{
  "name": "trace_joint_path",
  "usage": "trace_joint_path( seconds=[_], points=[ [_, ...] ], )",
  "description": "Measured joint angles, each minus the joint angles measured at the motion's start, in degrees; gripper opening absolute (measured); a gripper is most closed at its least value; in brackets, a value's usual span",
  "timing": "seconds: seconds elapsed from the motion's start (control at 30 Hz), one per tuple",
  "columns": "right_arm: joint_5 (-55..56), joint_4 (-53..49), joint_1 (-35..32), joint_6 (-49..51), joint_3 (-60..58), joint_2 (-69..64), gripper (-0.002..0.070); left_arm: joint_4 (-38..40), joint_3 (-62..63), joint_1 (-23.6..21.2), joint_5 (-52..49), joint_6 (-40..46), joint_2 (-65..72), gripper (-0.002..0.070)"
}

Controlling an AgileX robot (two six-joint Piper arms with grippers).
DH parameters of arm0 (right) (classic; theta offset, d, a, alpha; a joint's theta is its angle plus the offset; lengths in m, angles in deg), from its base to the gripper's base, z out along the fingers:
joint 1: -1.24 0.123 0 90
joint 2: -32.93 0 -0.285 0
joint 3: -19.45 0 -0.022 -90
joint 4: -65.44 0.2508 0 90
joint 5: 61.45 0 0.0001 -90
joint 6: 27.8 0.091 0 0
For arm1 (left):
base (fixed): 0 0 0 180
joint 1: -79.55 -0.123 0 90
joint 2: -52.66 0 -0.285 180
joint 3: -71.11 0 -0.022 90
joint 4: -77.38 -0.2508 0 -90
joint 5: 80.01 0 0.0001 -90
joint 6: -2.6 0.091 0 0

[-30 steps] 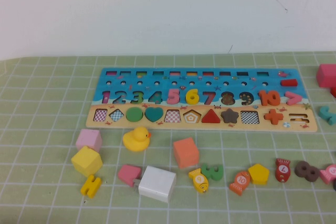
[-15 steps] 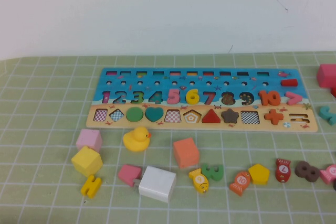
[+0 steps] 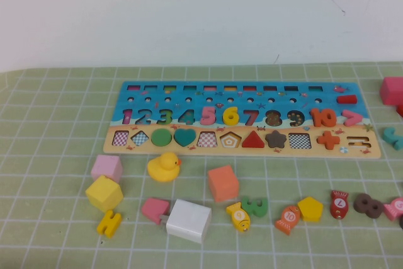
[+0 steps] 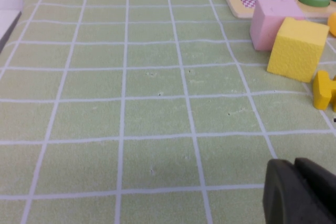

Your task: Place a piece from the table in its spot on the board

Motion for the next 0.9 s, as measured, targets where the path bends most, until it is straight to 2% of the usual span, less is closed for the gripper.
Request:
trace_joint_path(
  seconds=[0.17,0.9],
  points=[
    [3.9,0.0,0.0,0.0,-0.8,0.0,-0.0001,0.0,0.0,0.0,0.0,0.0,0.0,-0.0002],
    [3.9,0.0,0.0,0.0,-0.8,0.0,-0.0001,0.0,0.0,0.1,0.0,0.0,0.0,-0.0002]
  ],
)
